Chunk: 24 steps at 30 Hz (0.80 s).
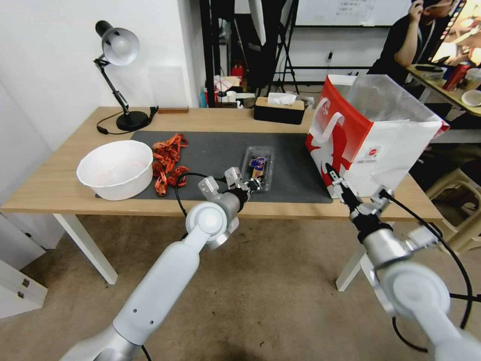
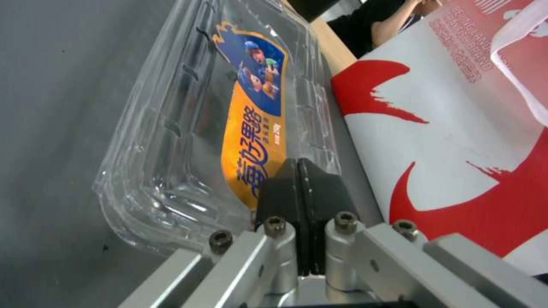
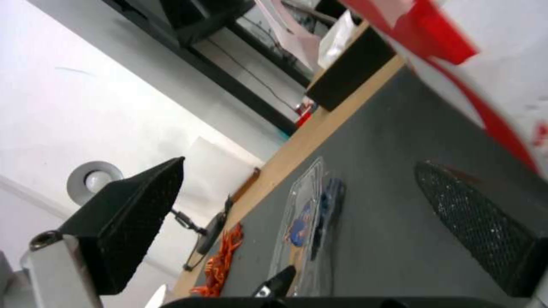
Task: Close the takeout container lid, then place the container into the takeout bag.
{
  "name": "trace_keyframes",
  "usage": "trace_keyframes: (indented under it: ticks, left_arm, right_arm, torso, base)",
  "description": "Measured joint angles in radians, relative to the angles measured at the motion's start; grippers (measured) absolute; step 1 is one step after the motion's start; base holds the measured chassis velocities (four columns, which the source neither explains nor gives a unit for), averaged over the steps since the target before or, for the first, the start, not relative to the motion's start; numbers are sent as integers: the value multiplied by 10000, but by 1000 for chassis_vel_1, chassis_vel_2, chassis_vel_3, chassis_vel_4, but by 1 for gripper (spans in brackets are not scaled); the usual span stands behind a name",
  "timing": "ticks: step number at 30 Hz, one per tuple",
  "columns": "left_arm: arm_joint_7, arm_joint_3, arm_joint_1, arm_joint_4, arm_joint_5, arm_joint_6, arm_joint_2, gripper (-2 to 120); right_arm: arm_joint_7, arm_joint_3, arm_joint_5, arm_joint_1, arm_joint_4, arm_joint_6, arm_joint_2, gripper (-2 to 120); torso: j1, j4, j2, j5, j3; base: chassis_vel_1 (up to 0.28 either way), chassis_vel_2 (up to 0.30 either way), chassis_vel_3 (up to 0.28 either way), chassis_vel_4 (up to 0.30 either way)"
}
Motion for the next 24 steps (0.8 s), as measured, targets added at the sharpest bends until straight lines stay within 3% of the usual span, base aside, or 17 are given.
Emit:
trace_keyframes:
  ticks: [7,20,24]
  left_arm:
    - [-11,15,-59,54,-1,-11,29,0]
    - [-69,31,-40,169,17,-83,65,0]
    - [-69,15,-20,168,18,-98,71,0]
  right_arm:
    - [577,-415,735,1355,-837,-1003,51,100]
    - [2732,-2879,534,4817,-3146,-2992,695,100]
    - [3054,-3233,479,5518,-3613,-3452,852,100]
  torso:
    - [0,-1,0,-1,-1]
    - [0,1,0,-2,-1]
    - [0,2,1,-5,-2]
  base:
    - [0,0,0,0]
    - [0,0,0,0]
    - [0,0,0,0]
